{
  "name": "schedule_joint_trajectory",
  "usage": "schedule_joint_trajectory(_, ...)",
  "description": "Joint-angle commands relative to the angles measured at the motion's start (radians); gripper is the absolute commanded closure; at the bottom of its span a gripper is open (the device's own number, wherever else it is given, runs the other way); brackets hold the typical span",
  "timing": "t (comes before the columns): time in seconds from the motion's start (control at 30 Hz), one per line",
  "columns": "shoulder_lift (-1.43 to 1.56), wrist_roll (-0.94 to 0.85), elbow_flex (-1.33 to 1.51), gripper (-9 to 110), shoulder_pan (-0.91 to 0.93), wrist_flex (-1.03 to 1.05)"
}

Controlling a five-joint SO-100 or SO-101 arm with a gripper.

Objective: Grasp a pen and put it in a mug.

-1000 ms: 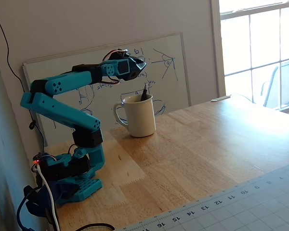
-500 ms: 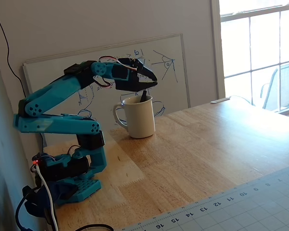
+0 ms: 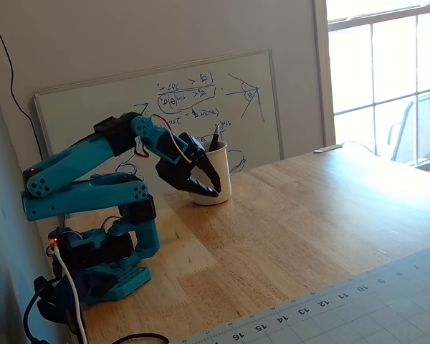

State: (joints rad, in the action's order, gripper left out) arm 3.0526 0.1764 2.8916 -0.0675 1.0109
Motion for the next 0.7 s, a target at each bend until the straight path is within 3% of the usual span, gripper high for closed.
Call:
schedule_joint_trajectory(0.0, 0.094, -0.006, 0.084, 101, 0.009, 0.002)
schedule_joint_trajectory(0.27, 0.285, -0.130, 0.245, 101, 0.011, 0.015)
schedule_joint_trajectory(0.5, 0.299, -0.155, 0.249, 101, -0.003, 0.015)
schedule_joint_trajectory(0.67, 0.299, -0.291, 0.249, 101, -0.002, 0.018)
